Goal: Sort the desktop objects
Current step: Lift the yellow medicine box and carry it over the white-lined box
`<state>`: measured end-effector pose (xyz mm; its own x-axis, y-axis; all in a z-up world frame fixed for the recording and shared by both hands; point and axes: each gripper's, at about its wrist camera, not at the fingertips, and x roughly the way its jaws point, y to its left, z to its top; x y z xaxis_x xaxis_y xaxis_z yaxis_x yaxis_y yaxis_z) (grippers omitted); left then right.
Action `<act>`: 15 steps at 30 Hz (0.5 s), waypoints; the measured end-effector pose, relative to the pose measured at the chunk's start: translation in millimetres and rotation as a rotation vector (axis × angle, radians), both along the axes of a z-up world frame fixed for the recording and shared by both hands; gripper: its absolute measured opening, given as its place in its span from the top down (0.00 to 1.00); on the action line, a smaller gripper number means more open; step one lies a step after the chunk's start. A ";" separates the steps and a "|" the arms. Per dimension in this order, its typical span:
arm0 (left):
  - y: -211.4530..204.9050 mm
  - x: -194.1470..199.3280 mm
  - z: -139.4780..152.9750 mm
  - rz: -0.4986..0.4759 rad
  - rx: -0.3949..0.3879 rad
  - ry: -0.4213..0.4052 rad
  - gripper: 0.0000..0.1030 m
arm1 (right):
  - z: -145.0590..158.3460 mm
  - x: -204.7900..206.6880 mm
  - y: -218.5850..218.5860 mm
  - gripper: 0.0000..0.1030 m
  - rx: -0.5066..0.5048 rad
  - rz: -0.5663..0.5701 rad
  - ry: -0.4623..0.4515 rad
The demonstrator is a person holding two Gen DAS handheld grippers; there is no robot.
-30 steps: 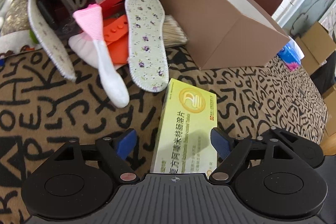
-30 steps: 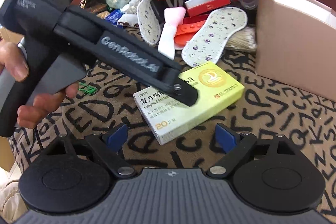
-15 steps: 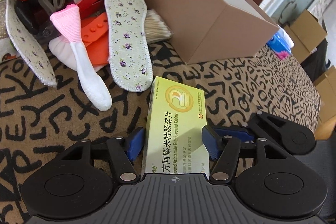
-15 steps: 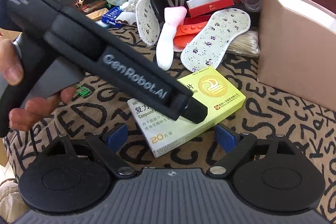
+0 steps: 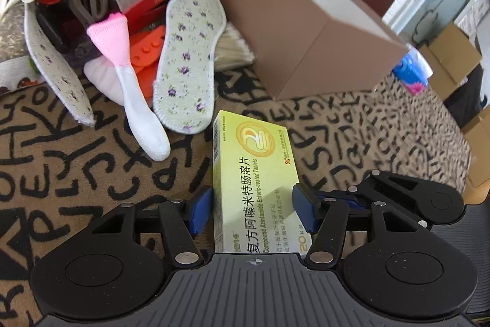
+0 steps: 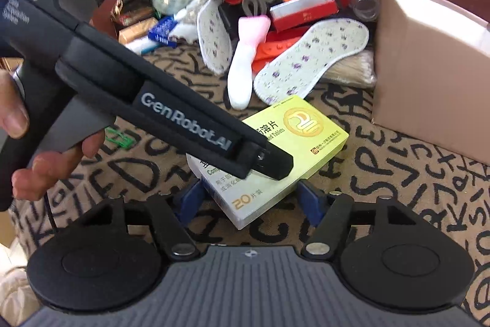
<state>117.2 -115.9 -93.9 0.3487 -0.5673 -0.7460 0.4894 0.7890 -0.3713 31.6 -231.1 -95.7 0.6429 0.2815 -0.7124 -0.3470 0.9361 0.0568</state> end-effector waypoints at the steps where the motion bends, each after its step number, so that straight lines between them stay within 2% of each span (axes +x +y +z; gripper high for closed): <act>1: 0.8 -0.9 4.5 0.009 -0.010 -0.005 0.35 | 3.9 -1.3 -1.8 0.30 0.005 -0.002 -0.009; 5: -1.8 -6.6 28.2 0.027 -0.030 -0.070 0.35 | 22.5 -2.4 -6.6 0.30 0.011 -0.009 -0.051; 9: -0.8 -8.3 59.2 0.047 -0.086 -0.120 0.36 | 50.2 -5.0 -13.5 0.30 0.021 -0.012 -0.129; 15: -21.7 6.5 107.2 0.053 -0.140 -0.203 0.35 | 94.9 6.1 -33.5 0.30 0.029 -0.051 -0.239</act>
<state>123.7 -137.6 13.3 0.5155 -0.6369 -0.5733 0.5245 0.7636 -0.3766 37.6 -264.6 -0.8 0.8061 0.2626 -0.5302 -0.3060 0.9520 0.0063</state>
